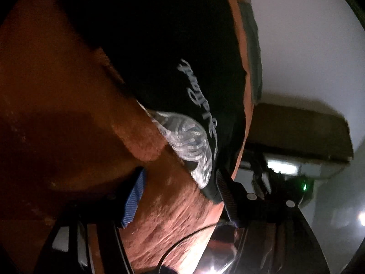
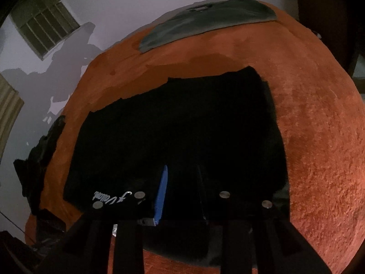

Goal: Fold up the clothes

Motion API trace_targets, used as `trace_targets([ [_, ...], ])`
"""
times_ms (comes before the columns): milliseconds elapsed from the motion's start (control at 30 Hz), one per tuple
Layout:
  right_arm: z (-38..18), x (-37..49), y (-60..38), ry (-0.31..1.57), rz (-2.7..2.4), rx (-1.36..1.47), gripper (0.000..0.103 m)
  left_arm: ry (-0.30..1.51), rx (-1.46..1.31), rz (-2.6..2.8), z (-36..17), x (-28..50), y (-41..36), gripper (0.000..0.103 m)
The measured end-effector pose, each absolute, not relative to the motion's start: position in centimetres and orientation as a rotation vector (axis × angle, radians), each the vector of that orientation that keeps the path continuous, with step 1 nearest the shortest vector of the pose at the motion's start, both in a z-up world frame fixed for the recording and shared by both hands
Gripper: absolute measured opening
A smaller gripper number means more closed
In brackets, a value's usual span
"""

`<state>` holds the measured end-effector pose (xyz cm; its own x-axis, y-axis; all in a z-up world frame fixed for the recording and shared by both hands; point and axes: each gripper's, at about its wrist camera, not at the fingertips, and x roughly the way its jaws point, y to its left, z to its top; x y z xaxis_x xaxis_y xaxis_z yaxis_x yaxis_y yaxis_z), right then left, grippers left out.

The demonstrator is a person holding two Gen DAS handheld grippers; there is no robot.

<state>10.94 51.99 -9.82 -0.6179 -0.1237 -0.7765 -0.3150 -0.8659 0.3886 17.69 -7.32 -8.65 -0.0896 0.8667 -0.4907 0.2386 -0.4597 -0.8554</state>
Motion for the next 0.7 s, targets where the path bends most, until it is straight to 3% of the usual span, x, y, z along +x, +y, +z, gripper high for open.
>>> trace_targets([
  [700,-10.7,14.3,53.9,0.816,2.535,-1.34,0.025,-1.535,-1.615,1.521,-10.1,15.6,-3.5,0.065],
])
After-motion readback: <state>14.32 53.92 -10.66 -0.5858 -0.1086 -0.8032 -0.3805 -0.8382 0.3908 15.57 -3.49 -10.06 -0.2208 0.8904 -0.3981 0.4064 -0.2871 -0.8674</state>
